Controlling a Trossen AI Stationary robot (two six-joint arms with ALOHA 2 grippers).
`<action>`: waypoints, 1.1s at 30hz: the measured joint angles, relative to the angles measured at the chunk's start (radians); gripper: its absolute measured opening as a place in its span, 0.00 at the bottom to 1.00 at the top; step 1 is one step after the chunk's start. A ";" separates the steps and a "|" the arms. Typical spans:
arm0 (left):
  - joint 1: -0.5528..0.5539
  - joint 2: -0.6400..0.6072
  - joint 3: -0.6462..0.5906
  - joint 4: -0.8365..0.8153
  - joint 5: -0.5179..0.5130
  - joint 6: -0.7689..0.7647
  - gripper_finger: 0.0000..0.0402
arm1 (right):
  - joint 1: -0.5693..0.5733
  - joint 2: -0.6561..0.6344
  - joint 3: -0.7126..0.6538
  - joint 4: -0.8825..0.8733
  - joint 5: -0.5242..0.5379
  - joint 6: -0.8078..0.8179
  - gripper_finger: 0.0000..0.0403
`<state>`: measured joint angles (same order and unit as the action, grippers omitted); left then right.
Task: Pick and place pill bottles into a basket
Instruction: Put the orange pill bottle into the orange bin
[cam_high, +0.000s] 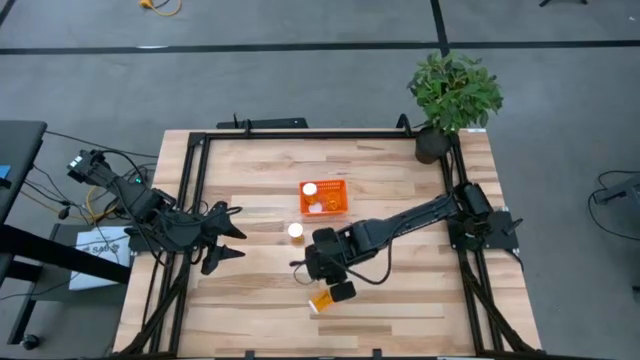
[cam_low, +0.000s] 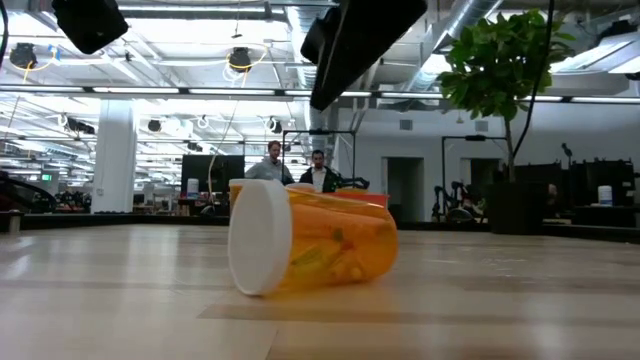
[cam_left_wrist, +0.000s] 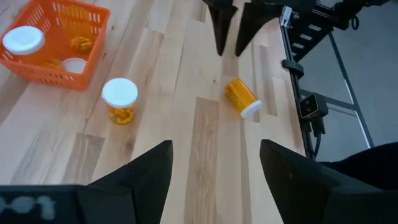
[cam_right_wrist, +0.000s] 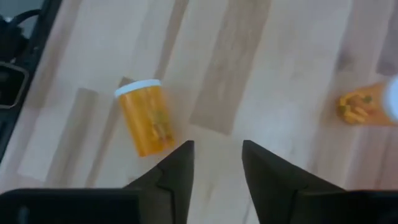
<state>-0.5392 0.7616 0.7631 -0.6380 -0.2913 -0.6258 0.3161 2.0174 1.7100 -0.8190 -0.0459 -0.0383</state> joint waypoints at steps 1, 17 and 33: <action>0.000 0.000 0.000 0.000 0.000 0.000 0.58 | 0.007 0.000 0.000 0.002 -0.002 -0.010 0.34; 0.000 0.000 0.000 0.000 0.019 -0.017 0.58 | 0.100 0.000 -0.060 0.122 0.026 -0.121 0.71; 0.000 0.003 0.000 0.005 0.036 -0.034 0.58 | 0.150 0.132 -0.008 0.093 0.043 -0.164 0.71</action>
<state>-0.5388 0.7650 0.7635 -0.6334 -0.2550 -0.6598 0.4661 2.1497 1.7023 -0.7259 -0.0026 -0.2025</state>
